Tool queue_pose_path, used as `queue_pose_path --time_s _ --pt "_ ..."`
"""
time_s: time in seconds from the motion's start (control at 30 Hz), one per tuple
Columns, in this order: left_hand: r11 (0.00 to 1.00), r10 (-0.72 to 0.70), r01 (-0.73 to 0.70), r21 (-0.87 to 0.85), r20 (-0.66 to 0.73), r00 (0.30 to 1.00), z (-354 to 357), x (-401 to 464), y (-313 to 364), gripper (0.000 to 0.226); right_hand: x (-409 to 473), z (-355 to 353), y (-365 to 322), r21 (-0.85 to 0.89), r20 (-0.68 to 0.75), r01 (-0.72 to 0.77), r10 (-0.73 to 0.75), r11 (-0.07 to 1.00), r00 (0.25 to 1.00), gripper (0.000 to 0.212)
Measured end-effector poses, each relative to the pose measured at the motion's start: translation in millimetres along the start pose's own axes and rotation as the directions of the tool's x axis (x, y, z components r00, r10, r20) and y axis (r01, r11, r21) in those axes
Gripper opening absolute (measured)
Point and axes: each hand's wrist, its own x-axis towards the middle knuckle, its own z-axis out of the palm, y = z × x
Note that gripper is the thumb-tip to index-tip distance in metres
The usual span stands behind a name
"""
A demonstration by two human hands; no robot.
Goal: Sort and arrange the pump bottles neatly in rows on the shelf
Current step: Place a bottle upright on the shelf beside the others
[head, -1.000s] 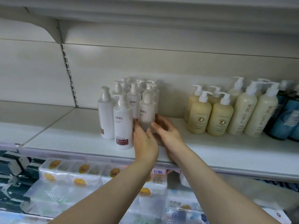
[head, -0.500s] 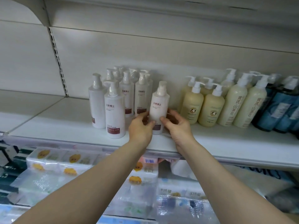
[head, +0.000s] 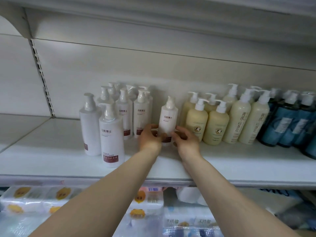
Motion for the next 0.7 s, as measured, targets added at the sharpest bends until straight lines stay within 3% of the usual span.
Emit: queue_pose_path --time_s 0.17,0.4,0.7 --pt "0.999 0.042 -0.042 0.027 -0.016 0.999 12 31 -3 0.036 20 11 -1 -0.076 -0.002 0.019 -0.020 0.997 1.000 0.026" --pt "0.993 0.103 -0.104 0.064 0.021 0.994 31 63 -11 0.049 34 22 15 -0.180 -0.019 0.084 -0.089 0.980 0.996 0.045" --pt "0.984 0.122 -0.127 0.122 0.048 0.991 50 83 -9 0.047 34 24 30 -0.087 -0.073 0.070 -0.076 0.994 0.994 0.044"
